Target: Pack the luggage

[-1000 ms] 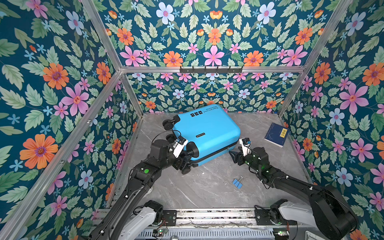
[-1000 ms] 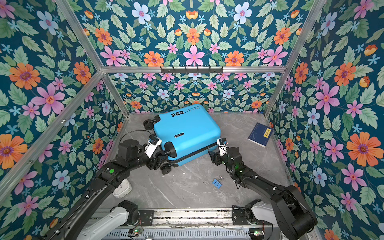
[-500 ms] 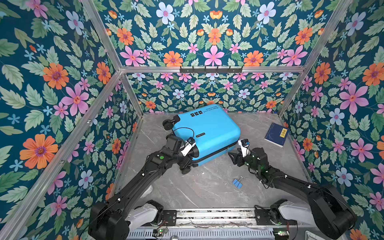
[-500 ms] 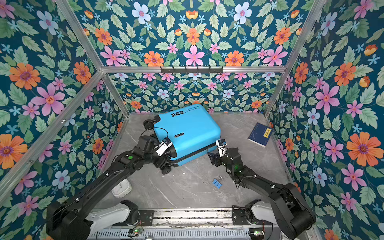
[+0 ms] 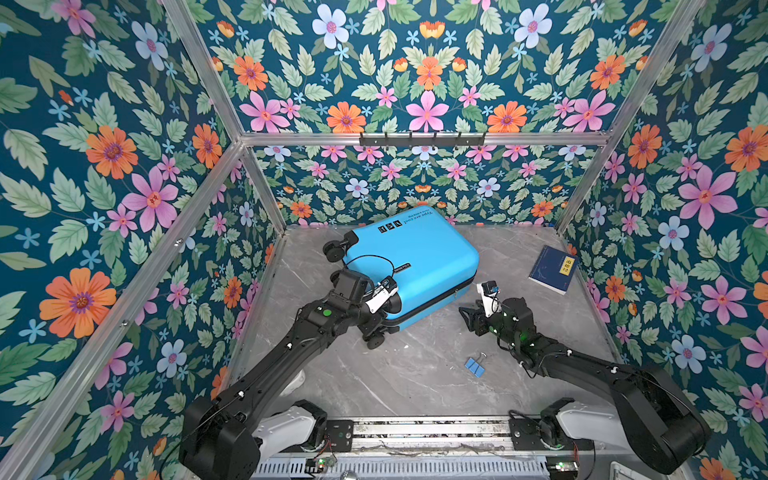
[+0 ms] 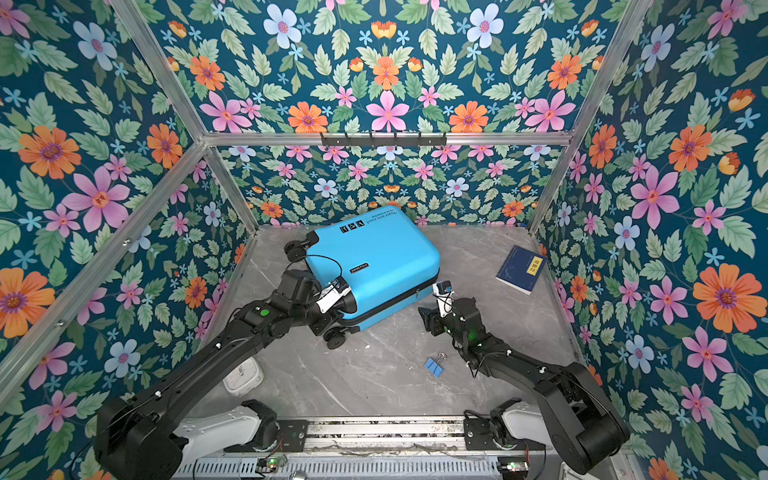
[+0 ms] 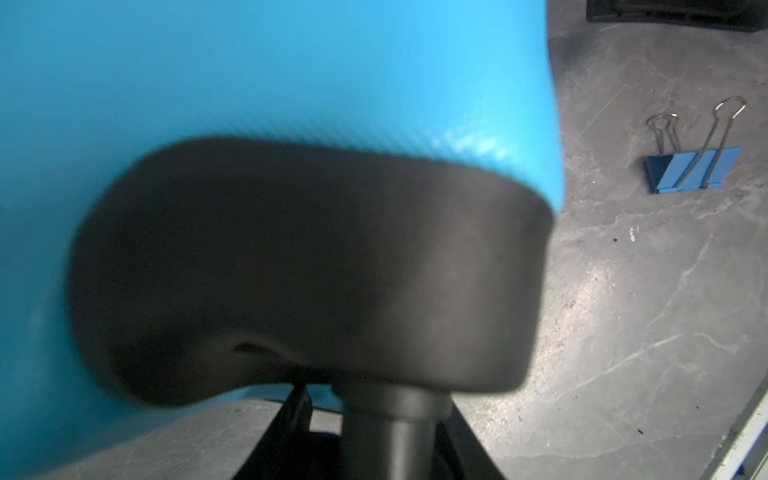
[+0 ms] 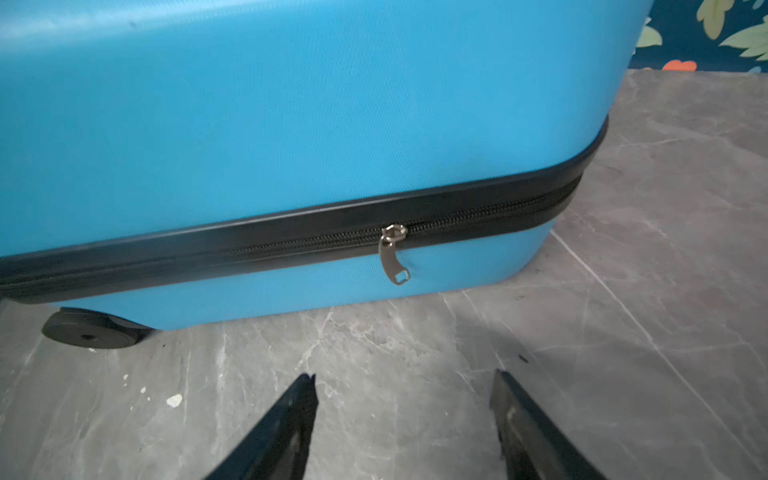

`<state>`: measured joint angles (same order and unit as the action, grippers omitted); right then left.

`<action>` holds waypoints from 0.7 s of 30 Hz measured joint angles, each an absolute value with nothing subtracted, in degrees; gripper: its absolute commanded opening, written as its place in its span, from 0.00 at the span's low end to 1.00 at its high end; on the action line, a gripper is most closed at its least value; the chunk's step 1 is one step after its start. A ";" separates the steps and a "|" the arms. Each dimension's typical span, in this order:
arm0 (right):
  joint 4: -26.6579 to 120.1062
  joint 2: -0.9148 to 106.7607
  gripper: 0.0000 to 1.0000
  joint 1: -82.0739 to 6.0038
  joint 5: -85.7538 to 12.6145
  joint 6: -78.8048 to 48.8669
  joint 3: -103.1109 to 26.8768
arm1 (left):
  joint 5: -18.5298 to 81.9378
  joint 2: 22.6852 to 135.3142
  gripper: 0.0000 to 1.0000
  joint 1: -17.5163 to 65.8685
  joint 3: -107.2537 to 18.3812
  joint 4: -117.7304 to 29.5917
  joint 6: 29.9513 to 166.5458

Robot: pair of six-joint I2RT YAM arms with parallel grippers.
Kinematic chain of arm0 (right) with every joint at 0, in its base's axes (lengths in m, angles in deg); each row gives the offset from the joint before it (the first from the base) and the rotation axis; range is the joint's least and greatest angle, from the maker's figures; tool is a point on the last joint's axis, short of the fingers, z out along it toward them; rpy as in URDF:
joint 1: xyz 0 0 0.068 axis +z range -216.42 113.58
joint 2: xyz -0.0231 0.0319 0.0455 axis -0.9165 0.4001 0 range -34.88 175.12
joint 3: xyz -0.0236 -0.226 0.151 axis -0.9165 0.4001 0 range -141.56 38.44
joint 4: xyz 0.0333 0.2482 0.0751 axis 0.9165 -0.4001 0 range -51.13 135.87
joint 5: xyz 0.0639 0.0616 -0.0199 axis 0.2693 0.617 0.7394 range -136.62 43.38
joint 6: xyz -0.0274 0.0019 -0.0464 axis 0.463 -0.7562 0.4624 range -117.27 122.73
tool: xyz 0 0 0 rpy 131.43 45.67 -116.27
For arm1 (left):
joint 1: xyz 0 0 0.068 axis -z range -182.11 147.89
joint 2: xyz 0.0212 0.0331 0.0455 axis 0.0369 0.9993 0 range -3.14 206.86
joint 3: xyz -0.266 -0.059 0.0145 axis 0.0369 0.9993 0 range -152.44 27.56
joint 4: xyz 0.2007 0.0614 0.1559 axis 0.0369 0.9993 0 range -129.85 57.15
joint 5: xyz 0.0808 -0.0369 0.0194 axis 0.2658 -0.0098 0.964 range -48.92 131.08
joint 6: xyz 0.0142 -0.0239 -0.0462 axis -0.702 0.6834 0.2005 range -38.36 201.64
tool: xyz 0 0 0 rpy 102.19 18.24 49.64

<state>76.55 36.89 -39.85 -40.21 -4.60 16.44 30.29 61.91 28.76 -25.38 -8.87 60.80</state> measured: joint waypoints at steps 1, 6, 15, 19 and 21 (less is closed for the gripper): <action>76.97 37.06 0.66 -39.85 -40.49 -4.62 16.76 | 30.53 61.19 0.00 28.76 -25.38 -8.69 60.82; 79.50 37.72 0.66 -39.87 -40.86 -4.38 17.18 | 30.84 56.49 0.00 28.74 -25.38 -6.66 61.89; 83.70 39.45 0.61 -39.85 -38.85 -2.90 15.04 | 30.64 55.55 0.00 28.69 -26.74 -5.50 63.73; 84.59 42.20 0.58 -39.85 -36.69 -2.24 12.83 | 30.59 55.58 0.00 28.69 -26.76 -5.50 63.80; 84.70 43.77 0.57 -39.85 -36.27 -1.98 11.45 | 30.57 55.58 0.00 28.69 -26.76 -5.50 63.82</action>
